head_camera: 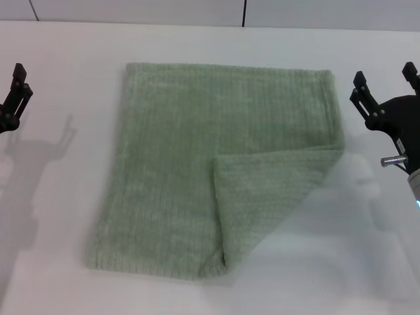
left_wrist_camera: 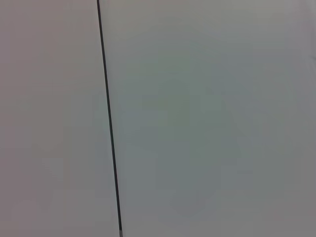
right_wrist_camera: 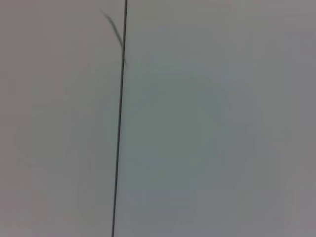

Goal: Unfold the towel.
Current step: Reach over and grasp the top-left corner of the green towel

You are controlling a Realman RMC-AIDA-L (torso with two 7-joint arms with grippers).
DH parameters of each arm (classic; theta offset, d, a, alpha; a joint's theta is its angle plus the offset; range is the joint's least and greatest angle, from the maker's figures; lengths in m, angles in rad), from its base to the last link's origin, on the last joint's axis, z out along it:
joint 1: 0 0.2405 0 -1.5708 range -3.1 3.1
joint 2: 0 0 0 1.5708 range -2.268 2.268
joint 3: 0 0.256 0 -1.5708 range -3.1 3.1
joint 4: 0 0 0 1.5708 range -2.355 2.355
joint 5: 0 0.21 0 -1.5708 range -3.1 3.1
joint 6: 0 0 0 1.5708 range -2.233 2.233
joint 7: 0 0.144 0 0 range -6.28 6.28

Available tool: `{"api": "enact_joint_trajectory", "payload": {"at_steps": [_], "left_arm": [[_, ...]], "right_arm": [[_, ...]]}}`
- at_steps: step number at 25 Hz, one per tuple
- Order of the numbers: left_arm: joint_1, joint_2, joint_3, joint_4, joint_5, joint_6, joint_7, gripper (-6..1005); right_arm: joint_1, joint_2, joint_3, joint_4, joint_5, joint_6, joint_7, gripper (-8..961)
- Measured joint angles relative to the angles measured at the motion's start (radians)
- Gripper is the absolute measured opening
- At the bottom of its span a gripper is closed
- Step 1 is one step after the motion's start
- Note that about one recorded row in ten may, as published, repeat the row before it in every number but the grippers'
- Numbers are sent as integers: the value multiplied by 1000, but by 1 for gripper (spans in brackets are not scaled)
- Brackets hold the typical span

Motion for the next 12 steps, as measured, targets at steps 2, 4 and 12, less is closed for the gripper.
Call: {"api": "enact_joint_trajectory", "payload": {"at_steps": [2,4,12], "left_arm": [[-2,0,1,0,-2,-9,1,854],[-1,0,1,-2,-3,-10,1,848],[-1,6,-4,-45,-7,-73,-30,823]], "right_arm": [[2,0,-1,-6,-3,-1,0,831],[2,0,-1,-10,-3,-1,0,831],[3,-1,3,-48,-2,-52,-6,830]]}}
